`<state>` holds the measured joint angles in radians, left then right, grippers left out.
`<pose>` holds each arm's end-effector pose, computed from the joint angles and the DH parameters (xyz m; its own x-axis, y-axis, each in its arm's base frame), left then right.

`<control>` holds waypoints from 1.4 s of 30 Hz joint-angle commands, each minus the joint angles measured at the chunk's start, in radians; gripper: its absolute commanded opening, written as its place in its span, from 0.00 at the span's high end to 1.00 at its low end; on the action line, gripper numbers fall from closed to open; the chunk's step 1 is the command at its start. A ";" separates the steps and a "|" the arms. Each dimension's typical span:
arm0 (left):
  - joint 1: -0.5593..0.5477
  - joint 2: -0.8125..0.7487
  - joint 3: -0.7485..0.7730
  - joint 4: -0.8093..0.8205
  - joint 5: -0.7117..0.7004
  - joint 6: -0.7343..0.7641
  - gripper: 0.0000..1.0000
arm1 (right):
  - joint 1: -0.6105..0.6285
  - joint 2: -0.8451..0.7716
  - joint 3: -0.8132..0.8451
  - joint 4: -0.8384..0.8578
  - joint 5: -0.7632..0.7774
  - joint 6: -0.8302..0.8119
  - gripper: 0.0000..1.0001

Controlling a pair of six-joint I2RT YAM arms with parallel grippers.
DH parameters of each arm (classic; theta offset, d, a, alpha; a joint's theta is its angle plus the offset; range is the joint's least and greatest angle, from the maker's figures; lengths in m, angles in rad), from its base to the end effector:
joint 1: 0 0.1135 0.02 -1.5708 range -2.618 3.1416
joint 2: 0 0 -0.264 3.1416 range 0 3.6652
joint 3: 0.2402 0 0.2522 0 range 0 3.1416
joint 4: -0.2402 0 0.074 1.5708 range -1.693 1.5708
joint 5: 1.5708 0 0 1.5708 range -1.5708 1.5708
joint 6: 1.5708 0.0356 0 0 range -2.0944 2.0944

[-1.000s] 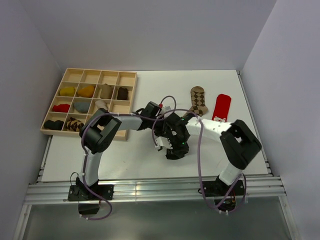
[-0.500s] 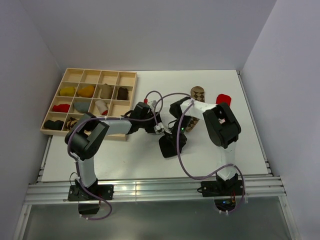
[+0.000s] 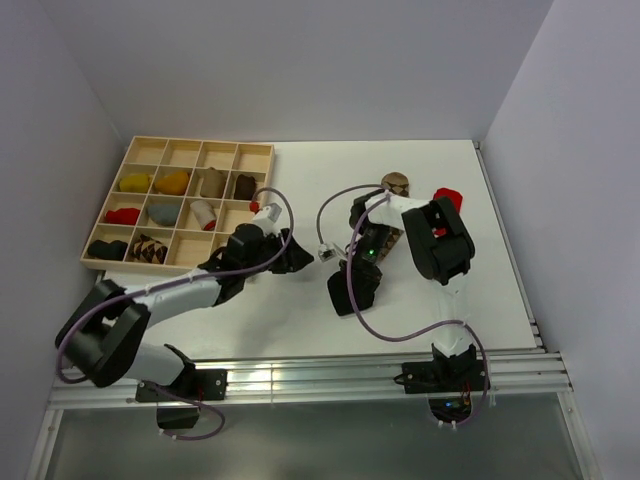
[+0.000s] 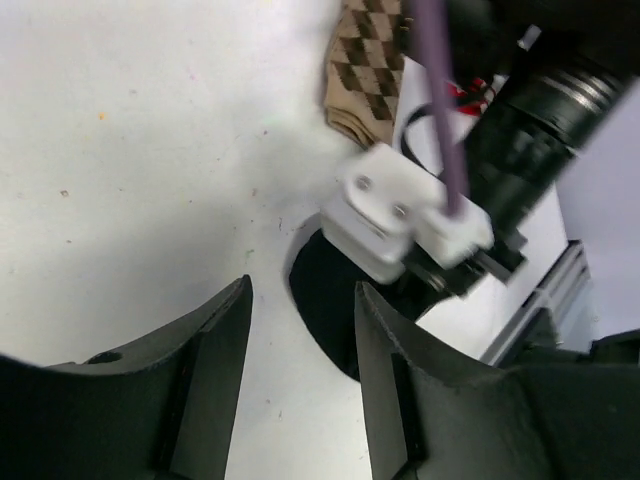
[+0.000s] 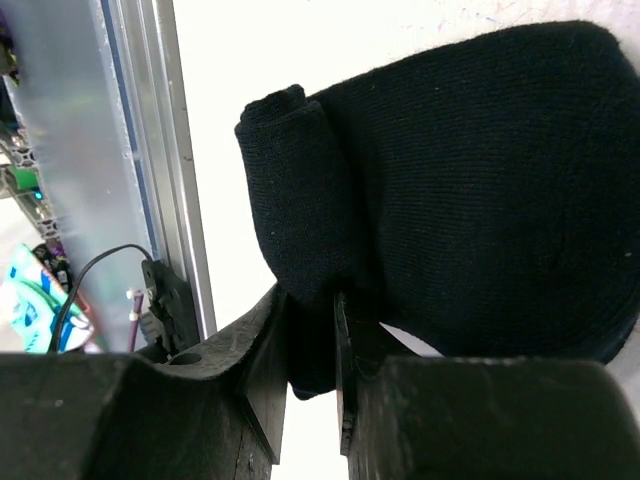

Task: Roll the socks
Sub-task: Roll the sock at the center of the board.

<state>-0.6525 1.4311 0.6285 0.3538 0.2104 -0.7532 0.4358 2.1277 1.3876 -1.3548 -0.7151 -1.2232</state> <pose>0.2296 -0.1848 0.1932 -0.7599 -0.2611 -0.5953 0.3064 0.6637 -0.6823 0.2897 0.1606 0.1294 -0.2474 -0.8983 -0.3633 -0.7452 -0.0633 0.6639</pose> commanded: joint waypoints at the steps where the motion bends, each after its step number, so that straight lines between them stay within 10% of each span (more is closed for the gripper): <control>1: -0.059 -0.101 -0.044 0.056 -0.089 0.160 0.49 | 0.004 0.034 0.057 -0.049 0.036 0.005 0.75; 14: -0.634 0.270 0.315 -0.254 -0.449 0.632 0.43 | 0.006 0.113 0.125 -0.081 0.042 0.077 0.73; 42: -0.710 0.334 0.229 -0.041 -0.775 0.948 0.45 | 0.006 0.141 0.110 -0.064 0.060 0.085 0.76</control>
<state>-1.3571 1.7863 0.8654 0.2268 -0.4686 0.1070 0.4358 2.2299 1.4879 -1.4250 -0.7158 -1.1164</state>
